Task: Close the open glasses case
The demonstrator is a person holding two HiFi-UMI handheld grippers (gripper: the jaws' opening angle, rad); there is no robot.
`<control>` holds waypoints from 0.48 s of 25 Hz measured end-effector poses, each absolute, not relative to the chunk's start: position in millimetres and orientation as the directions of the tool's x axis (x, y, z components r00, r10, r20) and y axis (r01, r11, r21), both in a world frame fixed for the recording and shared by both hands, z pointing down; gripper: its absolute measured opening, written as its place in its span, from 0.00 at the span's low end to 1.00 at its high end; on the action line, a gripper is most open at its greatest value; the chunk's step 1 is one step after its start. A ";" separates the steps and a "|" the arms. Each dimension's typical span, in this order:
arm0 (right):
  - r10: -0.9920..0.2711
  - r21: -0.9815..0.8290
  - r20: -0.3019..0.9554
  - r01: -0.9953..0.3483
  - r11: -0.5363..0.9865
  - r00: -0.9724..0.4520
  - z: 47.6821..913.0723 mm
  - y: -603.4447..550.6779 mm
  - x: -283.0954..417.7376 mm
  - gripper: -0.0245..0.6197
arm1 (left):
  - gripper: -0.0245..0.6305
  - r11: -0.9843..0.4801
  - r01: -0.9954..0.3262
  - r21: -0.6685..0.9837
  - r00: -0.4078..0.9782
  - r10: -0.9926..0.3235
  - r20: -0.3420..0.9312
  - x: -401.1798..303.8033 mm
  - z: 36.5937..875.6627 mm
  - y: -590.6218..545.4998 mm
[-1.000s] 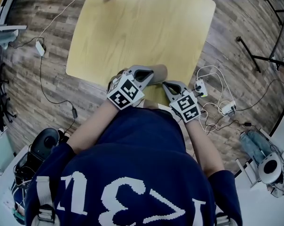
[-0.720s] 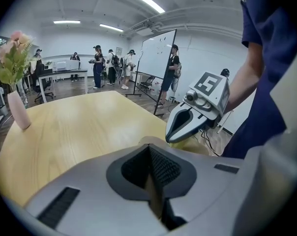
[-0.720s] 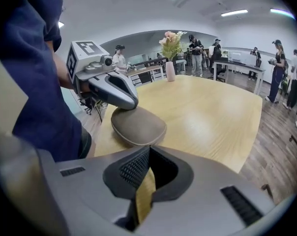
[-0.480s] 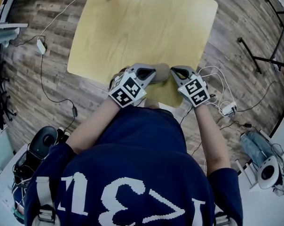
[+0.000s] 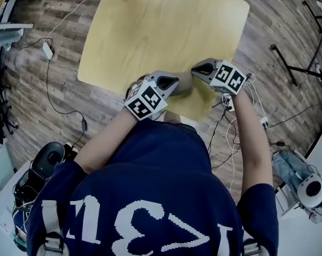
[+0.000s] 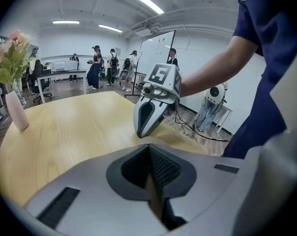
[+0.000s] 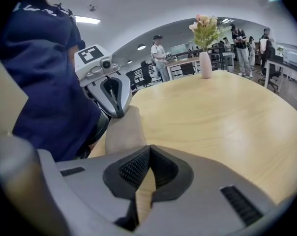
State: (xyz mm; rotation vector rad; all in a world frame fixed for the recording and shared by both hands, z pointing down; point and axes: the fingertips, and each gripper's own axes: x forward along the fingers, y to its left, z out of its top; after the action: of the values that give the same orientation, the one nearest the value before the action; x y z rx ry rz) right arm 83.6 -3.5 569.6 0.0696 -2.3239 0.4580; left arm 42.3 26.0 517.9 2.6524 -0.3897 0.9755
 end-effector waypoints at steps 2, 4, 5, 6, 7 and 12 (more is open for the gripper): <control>0.091 -0.322 0.665 -0.175 0.930 -0.741 566.7 -11.9 72.0 0.07 | 0.06 -0.922 -0.345 0.176 0.735 -0.149 0.662 44.2 519.1 26.4; 0.086 -0.334 0.628 -0.168 0.928 -0.774 559.5 -19.4 52.0 0.07 | 0.06 -0.922 -0.345 0.178 0.736 -0.148 0.661 46.4 519.2 26.2; 0.084 -0.325 0.623 -0.160 0.932 -0.778 556.9 -21.3 42.0 0.07 | 0.06 -0.921 -0.346 0.177 0.737 -0.151 0.659 46.6 518.6 26.0; 0.075 -0.310 0.624 -0.158 0.937 -0.778 555.5 -23.1 33.9 0.07 | 0.06 -0.921 -0.348 0.173 0.738 -0.156 0.656 45.8 517.6 25.9; 0.060 -0.298 0.624 -0.166 0.940 -0.779 555.0 -25.2 29.1 0.07 | 0.06 -0.922 -0.350 0.168 0.739 -0.162 0.653 44.3 516.6 25.9; -0.079 -0.294 0.613 -0.320 0.901 -0.786 554.4 -40.5 44.1 0.08 | 0.06 -0.928 -0.343 0.143 0.753 -0.181 0.633 36.4 515.7 24.9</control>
State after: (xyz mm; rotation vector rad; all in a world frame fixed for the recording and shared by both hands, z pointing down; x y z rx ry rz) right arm 44.1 -40.5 554.4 0.2852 -2.4434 0.5154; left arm 36.4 24.9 515.7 2.7013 -0.4115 0.9368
